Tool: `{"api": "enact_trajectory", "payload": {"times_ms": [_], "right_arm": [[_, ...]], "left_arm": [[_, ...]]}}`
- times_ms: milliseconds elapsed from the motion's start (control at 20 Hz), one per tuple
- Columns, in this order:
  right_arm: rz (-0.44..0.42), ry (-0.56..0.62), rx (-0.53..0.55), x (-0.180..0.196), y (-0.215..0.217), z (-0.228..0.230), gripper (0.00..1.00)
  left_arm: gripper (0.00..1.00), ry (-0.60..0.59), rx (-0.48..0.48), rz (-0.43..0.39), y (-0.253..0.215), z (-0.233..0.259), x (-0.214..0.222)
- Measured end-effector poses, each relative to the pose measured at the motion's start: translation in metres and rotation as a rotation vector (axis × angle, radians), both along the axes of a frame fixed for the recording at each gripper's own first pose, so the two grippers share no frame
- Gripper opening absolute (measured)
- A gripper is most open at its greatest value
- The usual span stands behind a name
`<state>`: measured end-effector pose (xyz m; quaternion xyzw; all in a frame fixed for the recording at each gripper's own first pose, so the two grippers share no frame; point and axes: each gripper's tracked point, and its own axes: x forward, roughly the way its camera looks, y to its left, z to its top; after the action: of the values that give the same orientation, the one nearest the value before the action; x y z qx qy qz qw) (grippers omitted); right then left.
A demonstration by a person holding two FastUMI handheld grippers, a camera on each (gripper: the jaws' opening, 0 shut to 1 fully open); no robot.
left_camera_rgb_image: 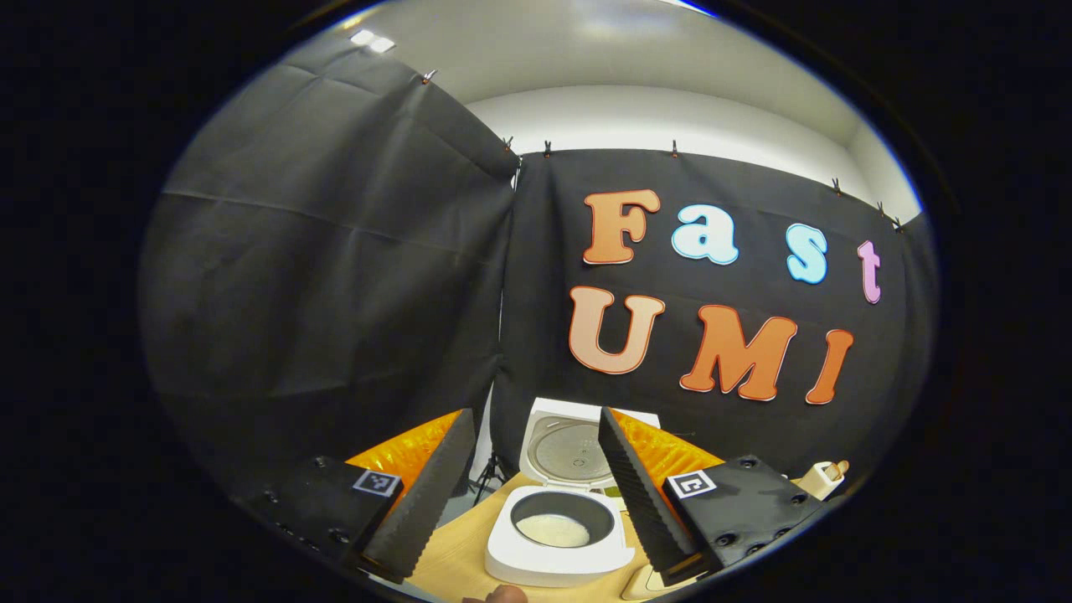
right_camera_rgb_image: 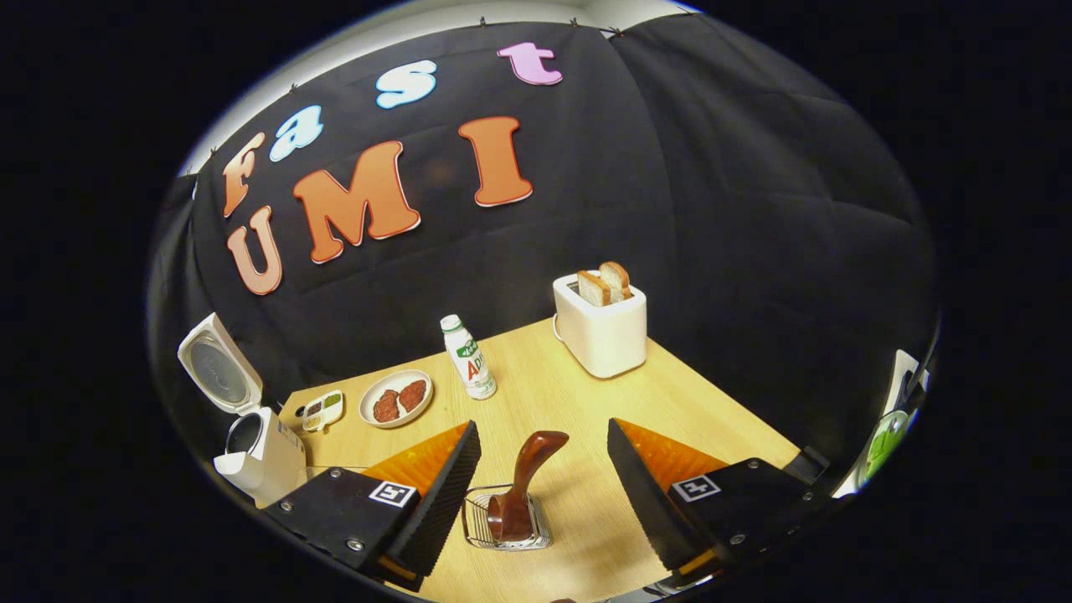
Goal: Close the left gripper, press the button to open the rice cooker; take a wooden spoon from the chopstick holder with the right hand, scoop a spoonful of rice and pour it into the rice cooker, then put the wooden spoon back into the chopstick holder.
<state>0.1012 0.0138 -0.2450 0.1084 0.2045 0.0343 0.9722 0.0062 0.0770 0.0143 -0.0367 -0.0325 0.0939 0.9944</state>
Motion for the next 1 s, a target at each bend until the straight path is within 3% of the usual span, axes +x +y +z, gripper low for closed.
{"api": "enact_trajectory", "payload": {"times_ms": [350, 650, 800, 850, 1000], "right_arm": [[0.035, 0.129, 0.115, 0.026, 0.017, -0.051, 0.91], [0.050, 0.188, 0.234, 0.041, 0.031, -0.067, 0.62], [0.075, 0.214, 0.318, 0.038, 0.044, -0.061, 0.36], [0.081, 0.217, 0.340, 0.036, 0.048, -0.059, 0.32], [0.080, 0.199, 0.314, 0.038, 0.056, -0.056, 0.15]], "left_arm": [[1.00, 0.005, 0.009, 0.032, -0.012, -0.005, -0.008], [1.00, 0.015, 0.031, 0.069, -0.013, -0.013, -0.018], [1.00, 0.031, 0.030, 0.076, -0.010, -0.020, -0.016], [1.00, 0.034, 0.019, 0.071, -0.011, -0.022, -0.014], [1.00, 0.044, 0.011, 0.055, -0.010, -0.028, -0.012]]}}
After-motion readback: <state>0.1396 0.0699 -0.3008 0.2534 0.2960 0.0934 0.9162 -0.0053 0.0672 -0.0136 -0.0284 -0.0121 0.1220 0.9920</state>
